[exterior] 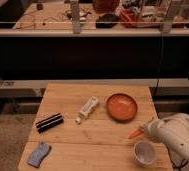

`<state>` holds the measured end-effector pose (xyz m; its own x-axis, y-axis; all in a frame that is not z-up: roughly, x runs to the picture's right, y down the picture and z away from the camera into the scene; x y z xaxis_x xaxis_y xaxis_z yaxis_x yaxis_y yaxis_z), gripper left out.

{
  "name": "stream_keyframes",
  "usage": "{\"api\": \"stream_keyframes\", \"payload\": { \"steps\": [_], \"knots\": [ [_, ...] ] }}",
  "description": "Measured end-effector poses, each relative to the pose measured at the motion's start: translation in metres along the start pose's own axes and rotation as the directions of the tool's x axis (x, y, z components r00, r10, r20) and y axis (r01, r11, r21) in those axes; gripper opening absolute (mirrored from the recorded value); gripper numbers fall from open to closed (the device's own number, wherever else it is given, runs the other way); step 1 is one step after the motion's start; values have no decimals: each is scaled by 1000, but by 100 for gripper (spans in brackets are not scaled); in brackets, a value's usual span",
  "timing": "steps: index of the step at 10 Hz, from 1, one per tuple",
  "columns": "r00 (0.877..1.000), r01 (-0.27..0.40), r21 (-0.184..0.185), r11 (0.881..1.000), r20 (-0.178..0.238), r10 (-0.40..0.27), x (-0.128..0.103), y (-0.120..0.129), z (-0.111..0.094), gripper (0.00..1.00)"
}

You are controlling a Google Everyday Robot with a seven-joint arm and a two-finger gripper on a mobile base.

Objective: Place the pepper in the ceramic cup

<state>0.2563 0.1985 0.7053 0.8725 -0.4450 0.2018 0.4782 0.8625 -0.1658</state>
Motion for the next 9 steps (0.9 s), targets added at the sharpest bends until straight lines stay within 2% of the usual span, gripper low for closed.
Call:
{"api": "stream_keyframes", "payload": {
  "steps": [2,4,6,9],
  "knots": [
    [1000,2,15,1000,14,-2,0,-1,-6,0],
    [999,33,24,999,28,-33,-2,-1,-14,0],
    [996,76,18,997,44,-77,-7,-3,-23,0],
    [988,150,-4,989,37,-150,-10,-7,-39,0]
  ]
}}
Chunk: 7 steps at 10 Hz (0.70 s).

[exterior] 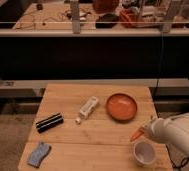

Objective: Place the pepper in the ceramic cup

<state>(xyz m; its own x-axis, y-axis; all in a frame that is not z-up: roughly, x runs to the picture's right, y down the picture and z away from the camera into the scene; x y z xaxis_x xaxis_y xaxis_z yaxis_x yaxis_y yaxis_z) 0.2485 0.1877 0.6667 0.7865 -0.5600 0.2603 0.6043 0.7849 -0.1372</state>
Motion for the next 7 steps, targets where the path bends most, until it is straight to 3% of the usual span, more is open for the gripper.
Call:
{"api": "stream_keyframes", "payload": {
  "steps": [5,7],
  "knots": [
    [999,53,-12,999,-9,-53,14,-15,-15,0],
    [996,86,-11,996,-15,-86,15,-17,-33,0]
  ]
}}
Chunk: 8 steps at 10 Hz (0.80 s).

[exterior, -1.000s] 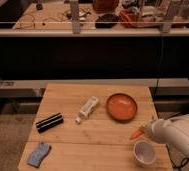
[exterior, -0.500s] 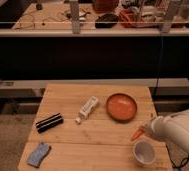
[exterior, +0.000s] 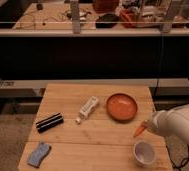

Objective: Place the pepper in the ceramic cup

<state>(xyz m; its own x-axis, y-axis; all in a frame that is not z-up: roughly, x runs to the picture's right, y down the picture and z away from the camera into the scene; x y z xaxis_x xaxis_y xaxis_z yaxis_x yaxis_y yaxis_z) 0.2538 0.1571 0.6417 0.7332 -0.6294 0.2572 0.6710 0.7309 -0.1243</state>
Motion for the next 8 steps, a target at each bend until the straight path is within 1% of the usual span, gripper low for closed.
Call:
{"api": "stream_keyframes", "payload": {
  "steps": [1,2,3,5,6,8],
  "knots": [
    [999,35,-7,999,1,-35,-5,4,-8,0],
    [998,65,-15,998,8,-65,-11,9,-10,0],
    [995,98,-25,995,25,-97,-17,17,-12,0],
    [991,131,-45,990,46,-129,-19,30,-11,0],
    [990,134,-50,990,43,-131,-17,34,-10,0],
    [990,143,-65,988,-4,-143,-11,45,-13,0]
  ]
}}
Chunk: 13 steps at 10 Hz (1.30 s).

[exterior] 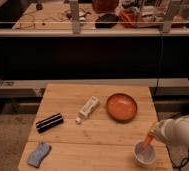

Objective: Place the pepper in the ceramic cup

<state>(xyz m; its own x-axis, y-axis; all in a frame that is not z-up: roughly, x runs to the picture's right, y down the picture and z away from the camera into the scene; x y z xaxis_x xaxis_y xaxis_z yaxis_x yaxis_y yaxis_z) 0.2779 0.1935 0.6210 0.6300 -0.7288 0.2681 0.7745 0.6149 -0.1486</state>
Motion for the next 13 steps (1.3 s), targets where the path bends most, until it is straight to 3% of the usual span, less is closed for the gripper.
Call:
{"api": "stream_keyframes", "payload": {
  "steps": [3,4,9,13],
  "knots": [
    [996,33,-8,999,-81,-33,-8,7,0,0],
    [994,50,-16,999,-92,-51,-15,11,3,0],
    [994,67,-53,996,-86,-71,-20,20,9,0],
    [993,86,-43,995,-74,-89,-26,16,1,0]
  ]
}}
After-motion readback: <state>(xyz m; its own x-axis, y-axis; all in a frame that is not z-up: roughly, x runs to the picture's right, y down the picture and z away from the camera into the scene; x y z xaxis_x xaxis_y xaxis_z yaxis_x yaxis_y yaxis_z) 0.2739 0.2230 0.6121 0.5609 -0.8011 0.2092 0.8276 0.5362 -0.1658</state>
